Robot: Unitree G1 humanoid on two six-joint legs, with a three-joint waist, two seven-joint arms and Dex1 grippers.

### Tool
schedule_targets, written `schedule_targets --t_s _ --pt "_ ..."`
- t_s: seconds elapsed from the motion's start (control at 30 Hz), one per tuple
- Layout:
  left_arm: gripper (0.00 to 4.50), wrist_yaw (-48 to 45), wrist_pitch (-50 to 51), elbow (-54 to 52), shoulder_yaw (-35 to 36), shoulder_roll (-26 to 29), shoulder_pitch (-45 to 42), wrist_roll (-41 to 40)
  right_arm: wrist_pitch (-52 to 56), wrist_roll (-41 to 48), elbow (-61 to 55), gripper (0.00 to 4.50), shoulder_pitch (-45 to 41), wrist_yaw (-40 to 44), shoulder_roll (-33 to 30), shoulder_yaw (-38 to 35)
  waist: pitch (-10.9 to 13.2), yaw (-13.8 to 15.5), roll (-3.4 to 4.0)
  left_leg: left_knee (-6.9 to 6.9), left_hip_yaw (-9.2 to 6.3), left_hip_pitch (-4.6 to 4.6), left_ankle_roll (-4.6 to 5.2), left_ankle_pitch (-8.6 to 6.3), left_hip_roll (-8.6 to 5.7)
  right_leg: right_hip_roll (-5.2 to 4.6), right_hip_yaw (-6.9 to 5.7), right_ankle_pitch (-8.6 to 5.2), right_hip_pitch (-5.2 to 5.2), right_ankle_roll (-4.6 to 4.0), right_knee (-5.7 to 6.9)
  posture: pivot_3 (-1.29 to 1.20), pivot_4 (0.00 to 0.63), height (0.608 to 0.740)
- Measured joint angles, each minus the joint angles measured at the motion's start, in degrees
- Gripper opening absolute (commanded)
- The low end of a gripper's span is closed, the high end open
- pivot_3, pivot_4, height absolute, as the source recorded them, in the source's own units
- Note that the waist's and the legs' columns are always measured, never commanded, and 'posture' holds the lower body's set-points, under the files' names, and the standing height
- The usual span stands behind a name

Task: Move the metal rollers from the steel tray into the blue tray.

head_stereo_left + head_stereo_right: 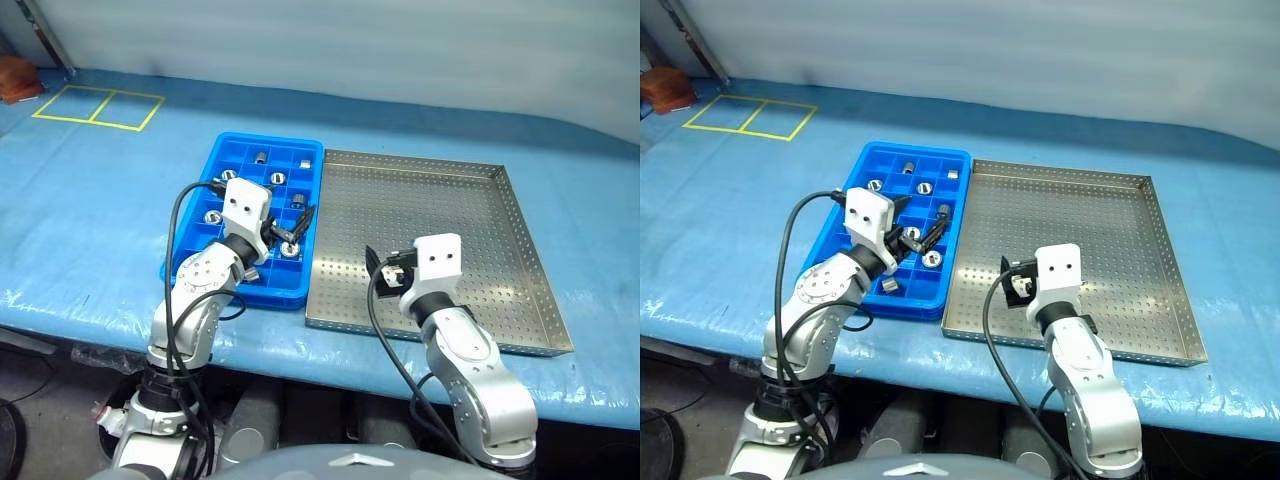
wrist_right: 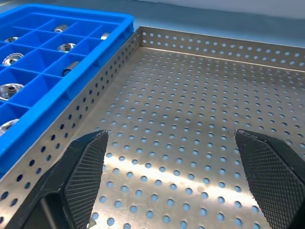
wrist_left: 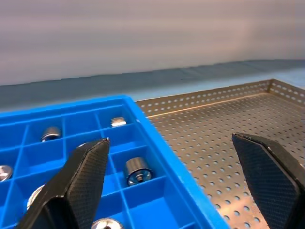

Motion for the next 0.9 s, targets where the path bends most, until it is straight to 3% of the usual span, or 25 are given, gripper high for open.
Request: schedule_targets --t_s 0.3,0.9 --pt "4.48 -8.4 0.4 1.9 -2.5 6.4 0.4 -1.7 -1.3 0.0 -1.1 4.5 3.5 1.1 -2.2 -3.6 0.0 -1.8 0.01 0.0 0.04 0.04 0.08 0.05 0.05 0.0 0.06 0.0 0.01 0.0 0.02 0.06 0.15 0.74" --pt "4.48 -7.3 2.5 2.0 -2.3 6.6 2.7 -1.9 -1.4 -0.9 -1.1 4.5 3.5 1.1 -2.7 -2.4 0.0 -2.0 0.01 -0.01 0.07 0.07 0.08 0.05 0.09 -0.02 0.07 0.0 -0.02 -0.01 0.03 0.09 0.15 0.74"
